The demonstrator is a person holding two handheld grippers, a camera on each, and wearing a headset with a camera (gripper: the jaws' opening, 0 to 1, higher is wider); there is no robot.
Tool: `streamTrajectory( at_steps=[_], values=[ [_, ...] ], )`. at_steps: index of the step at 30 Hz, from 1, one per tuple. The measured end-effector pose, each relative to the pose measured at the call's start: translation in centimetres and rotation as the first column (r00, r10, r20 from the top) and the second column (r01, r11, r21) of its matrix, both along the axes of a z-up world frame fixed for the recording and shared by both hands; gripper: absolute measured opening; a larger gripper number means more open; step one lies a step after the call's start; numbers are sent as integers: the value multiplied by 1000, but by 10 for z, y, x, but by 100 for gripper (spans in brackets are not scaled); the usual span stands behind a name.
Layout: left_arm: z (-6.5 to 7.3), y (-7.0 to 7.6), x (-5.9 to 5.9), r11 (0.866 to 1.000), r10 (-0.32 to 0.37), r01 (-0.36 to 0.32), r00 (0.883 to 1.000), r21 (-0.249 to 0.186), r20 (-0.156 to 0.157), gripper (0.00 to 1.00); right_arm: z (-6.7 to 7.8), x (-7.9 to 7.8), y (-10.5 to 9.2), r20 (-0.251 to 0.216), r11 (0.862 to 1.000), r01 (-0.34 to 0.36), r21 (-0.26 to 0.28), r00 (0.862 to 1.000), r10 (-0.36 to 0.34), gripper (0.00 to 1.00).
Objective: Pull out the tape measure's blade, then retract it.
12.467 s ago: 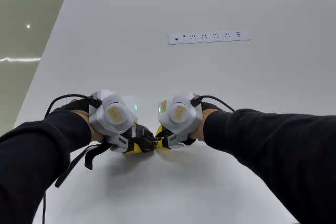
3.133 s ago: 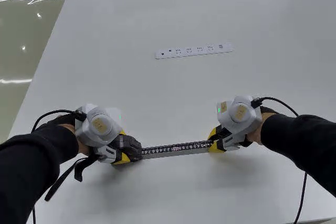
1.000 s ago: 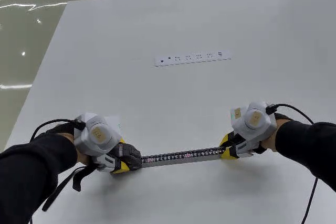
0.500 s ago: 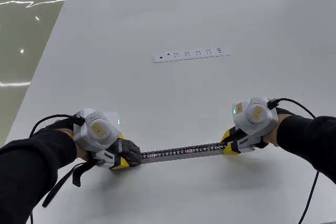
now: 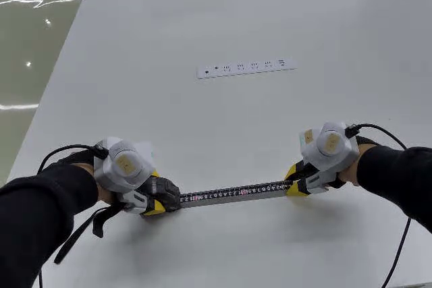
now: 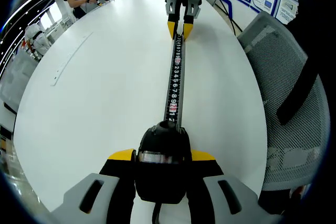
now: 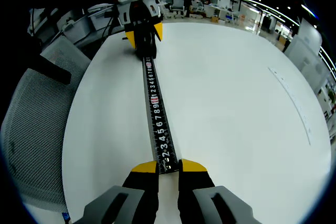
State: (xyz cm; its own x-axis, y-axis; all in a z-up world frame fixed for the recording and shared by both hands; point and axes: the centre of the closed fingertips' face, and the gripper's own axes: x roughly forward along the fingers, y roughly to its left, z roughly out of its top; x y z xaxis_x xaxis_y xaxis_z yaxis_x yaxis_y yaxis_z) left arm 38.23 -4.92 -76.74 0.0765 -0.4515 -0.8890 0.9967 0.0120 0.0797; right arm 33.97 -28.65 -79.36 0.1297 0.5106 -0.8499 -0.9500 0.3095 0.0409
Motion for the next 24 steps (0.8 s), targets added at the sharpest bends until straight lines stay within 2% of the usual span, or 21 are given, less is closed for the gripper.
streamTrajectory(
  at_steps=[24],
  values=[
    [0,0,0,1000,4,-4,1000,-1,4,31,1,0,-6,-3,1000,10,-1,1000,-10,9]
  ],
)
